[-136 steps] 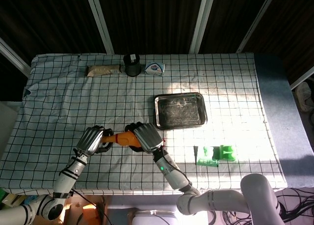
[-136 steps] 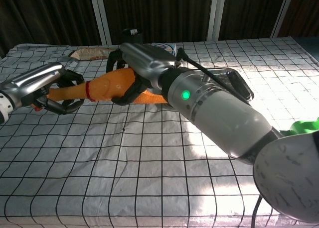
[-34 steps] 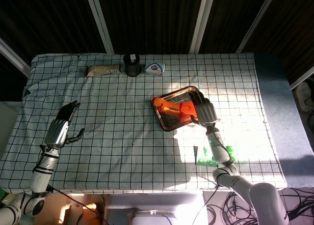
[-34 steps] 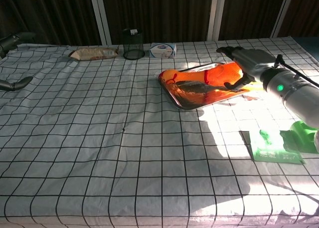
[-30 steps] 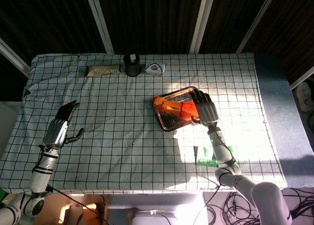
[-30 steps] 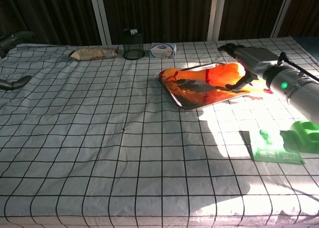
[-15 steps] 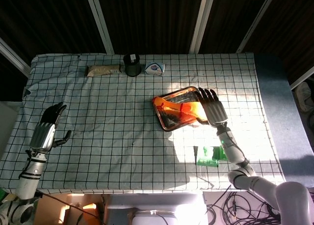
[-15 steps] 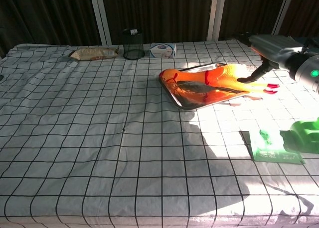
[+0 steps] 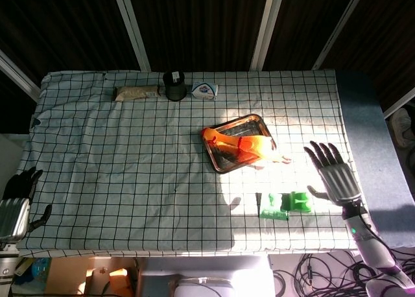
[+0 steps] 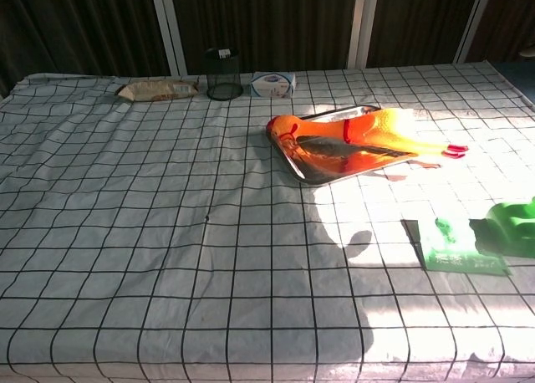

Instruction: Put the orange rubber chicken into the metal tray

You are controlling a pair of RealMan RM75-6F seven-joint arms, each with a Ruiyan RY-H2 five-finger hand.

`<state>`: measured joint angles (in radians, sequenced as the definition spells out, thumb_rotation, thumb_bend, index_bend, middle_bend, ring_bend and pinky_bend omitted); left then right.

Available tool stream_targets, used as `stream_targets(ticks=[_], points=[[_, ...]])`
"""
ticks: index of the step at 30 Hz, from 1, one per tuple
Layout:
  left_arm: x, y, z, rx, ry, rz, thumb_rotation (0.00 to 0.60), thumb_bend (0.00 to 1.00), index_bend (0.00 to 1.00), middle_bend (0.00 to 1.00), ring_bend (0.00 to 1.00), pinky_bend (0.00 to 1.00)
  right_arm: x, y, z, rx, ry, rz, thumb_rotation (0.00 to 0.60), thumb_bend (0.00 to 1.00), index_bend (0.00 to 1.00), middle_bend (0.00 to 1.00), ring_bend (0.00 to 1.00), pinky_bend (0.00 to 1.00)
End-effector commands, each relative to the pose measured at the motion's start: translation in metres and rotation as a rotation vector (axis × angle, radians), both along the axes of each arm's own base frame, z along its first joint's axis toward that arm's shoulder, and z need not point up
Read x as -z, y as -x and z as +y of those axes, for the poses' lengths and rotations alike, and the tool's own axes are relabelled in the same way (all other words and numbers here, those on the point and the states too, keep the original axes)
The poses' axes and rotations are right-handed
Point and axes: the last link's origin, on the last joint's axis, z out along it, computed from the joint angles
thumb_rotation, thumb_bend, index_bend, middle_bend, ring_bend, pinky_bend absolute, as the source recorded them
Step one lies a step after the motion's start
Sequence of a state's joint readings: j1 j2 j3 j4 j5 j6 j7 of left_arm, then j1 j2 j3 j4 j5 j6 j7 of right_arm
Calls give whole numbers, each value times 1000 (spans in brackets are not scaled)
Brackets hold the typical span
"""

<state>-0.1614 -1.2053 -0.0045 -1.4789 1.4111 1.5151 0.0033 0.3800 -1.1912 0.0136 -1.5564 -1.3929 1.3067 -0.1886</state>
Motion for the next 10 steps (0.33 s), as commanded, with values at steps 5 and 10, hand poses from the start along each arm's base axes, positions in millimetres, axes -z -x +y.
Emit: stream_targets(ticks=[5, 10], points=[[8, -9, -39, -15, 12, 86, 600, 378, 0, 0, 0, 17, -23, 34, 79, 99, 115, 27, 600, 138, 0, 0, 0, 0], [8, -8, -37, -21, 21, 83, 600, 382, 0, 0, 0, 14, -26, 29, 82, 79, 110, 1, 600, 138, 0, 0, 0, 0]])
